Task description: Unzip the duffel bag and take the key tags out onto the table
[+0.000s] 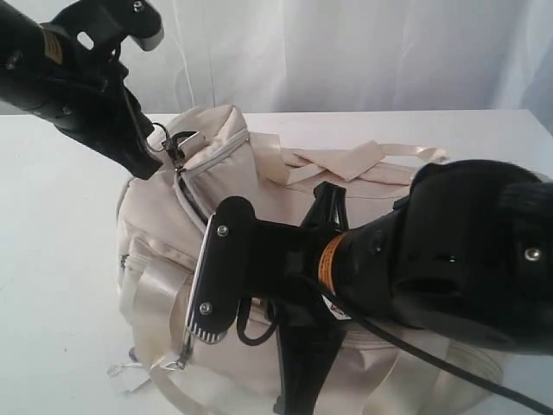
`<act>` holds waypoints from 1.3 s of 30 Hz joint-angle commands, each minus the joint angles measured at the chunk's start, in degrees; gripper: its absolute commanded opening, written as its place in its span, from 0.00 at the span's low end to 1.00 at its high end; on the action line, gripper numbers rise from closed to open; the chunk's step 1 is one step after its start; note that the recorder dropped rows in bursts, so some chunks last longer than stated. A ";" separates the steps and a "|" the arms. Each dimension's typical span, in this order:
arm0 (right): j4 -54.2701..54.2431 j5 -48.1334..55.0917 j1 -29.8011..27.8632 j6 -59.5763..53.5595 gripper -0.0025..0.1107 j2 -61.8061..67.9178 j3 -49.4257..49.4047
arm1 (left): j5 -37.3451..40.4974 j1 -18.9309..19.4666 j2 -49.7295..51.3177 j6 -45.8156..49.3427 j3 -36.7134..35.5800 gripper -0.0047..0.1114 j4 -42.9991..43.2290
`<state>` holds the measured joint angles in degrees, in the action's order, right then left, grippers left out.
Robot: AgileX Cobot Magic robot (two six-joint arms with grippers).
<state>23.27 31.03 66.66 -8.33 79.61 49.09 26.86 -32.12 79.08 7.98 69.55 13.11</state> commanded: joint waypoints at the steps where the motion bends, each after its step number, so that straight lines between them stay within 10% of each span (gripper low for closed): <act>1: -2.92 9.61 0.17 -0.53 0.02 -0.07 -1.72 | -6.26 1.14 2.62 -0.07 1.01 0.04 5.13; 18: -1.52 7.47 0.17 9.13 0.03 -0.48 -1.19 | 6.30 1.03 7.79 2.71 9.88 0.04 3.71; 28: -1.40 -1.49 0.17 13.24 0.53 -3.41 5.70 | 12.13 1.03 3.94 13.77 9.88 0.04 -9.35; 39: 2.89 -11.40 0.17 16.22 0.54 7.64 12.78 | 16.14 1.03 1.97 17.82 9.88 0.04 -14.44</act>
<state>23.48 20.05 66.66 5.44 84.33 60.20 41.80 -31.31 82.16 25.49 78.94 0.00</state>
